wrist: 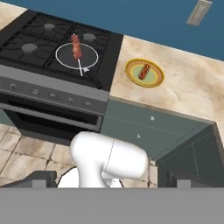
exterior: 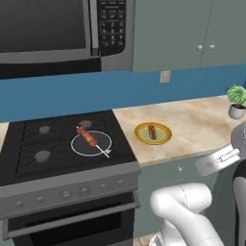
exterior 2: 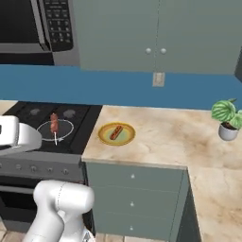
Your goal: Place the cold items (lemon and cucumber) from the fridge in one tupperware on the dining counter. Place the warm items (kebab skewer and hot dog) in the stove area in another tupperware.
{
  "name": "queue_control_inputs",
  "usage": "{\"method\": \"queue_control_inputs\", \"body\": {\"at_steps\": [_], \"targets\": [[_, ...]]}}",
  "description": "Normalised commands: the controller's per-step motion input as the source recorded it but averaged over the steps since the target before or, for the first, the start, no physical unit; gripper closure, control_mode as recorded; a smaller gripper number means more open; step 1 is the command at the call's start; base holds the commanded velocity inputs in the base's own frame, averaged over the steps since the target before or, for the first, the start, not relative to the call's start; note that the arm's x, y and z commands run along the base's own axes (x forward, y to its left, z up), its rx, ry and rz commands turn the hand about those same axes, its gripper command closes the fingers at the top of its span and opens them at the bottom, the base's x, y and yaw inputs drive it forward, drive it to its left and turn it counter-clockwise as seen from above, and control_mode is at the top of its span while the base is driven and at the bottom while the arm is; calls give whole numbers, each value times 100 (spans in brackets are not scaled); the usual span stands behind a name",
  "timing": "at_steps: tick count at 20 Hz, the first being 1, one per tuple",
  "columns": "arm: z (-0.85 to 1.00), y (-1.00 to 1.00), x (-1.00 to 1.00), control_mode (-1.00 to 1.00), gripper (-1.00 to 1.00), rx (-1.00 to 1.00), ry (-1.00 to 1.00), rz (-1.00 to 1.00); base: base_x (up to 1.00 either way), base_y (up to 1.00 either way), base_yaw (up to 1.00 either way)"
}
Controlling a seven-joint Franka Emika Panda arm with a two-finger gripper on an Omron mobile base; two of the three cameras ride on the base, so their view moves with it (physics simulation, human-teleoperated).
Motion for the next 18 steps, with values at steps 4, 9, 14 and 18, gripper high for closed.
{"method": "queue_control_inputs", "body": {"at_steps": [4, 9, 14, 18], "targets": [[0, 0, 0, 100, -100, 0, 0, 0, 63, -20, 10], [0, 0, 0, 100, -100, 0, 0, 0, 56, -7, 0], [0, 0, 0, 100, -100, 0, 0, 0, 44, -5, -20], [0, 0, 0, 100, -100, 0, 0, 0, 1, -24, -16]]}}
